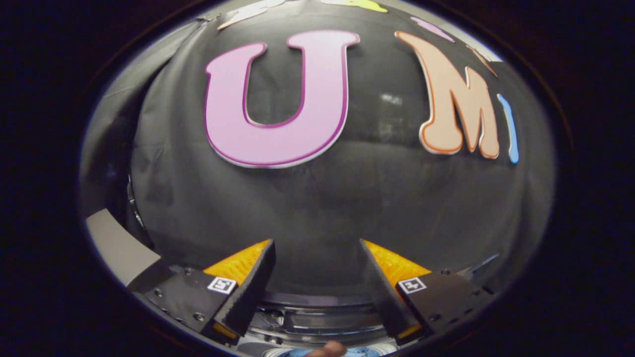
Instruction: Put the clothes into the washing machine and then close the washing machine lid.
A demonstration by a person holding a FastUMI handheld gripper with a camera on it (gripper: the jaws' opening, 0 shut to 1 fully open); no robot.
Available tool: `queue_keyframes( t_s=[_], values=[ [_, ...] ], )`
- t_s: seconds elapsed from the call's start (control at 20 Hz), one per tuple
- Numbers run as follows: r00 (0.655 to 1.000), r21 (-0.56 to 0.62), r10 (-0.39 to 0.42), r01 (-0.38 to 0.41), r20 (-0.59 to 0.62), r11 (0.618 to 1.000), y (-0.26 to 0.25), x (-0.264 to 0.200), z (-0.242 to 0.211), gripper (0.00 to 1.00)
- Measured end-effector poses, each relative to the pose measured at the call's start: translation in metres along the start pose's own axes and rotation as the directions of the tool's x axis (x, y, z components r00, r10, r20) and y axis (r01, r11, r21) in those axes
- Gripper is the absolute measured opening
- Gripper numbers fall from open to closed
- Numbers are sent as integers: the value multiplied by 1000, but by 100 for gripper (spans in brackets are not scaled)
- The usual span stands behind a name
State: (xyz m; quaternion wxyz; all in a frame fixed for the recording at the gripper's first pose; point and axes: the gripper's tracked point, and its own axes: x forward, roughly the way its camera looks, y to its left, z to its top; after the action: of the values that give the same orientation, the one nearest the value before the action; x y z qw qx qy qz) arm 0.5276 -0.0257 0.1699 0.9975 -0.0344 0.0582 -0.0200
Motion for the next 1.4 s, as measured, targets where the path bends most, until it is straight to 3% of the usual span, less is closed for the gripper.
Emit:
queue_keyframes(
  t_s=[1.4],
  values=[
    [998, -12, -56, 56, 30, 998, -5, -89, -16, 97]
  ],
)
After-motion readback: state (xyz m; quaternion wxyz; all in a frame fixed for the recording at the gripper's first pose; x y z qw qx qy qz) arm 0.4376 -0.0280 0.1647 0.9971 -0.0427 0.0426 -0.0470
